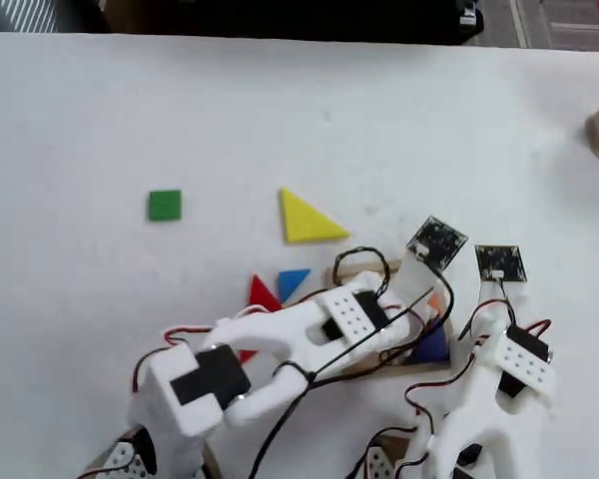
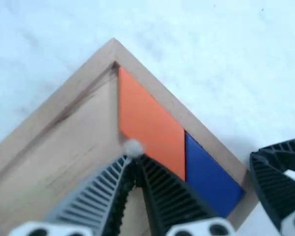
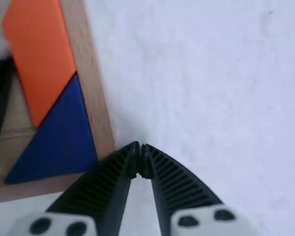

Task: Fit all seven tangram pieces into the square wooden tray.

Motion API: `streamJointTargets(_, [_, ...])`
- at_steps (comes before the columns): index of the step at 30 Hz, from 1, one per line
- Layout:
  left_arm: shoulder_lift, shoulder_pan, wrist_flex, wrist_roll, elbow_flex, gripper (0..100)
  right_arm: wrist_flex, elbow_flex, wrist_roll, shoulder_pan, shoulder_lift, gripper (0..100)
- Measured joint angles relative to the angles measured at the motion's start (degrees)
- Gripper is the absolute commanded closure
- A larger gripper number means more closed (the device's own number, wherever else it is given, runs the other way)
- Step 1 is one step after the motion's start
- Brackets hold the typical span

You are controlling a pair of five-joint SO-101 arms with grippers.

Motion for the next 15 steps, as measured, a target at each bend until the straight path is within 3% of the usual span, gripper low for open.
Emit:
streamJointTargets(7, [7.3, -0.09, 0.0, 0.09, -9.93, 98, 0.0, 0.0, 0.0, 0.0, 0.0, 98.1])
streamJointTargets(15, [7.65, -0.09, 3.25, 0.0, -11.96, 98, 0.0, 0.0, -0.09, 0.0, 0.0, 98.1])
